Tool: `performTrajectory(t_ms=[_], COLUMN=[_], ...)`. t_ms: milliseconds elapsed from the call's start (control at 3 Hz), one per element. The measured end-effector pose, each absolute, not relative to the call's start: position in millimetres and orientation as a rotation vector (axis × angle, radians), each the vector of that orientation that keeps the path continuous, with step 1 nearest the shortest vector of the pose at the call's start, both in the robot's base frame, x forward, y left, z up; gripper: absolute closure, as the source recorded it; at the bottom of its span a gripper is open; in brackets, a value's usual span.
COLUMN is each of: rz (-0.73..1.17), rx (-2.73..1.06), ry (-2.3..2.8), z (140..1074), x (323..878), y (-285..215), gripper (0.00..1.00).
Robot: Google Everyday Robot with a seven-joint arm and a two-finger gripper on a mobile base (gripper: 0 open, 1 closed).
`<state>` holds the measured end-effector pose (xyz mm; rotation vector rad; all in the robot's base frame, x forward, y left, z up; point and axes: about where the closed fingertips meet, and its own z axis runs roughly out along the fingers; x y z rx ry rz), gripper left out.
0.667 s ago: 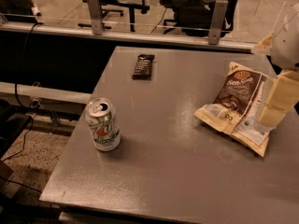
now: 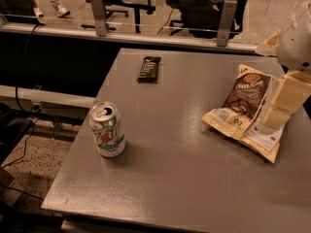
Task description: Knock 7up can over
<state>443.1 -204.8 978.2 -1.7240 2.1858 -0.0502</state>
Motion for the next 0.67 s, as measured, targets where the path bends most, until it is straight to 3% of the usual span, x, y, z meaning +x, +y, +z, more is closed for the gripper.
performTrajectory(t_ms=[667], rz=[0.146], rx=[-1.773], ry=[1.996], z=[969], x=[448], y=[-134], gripper=[0.0])
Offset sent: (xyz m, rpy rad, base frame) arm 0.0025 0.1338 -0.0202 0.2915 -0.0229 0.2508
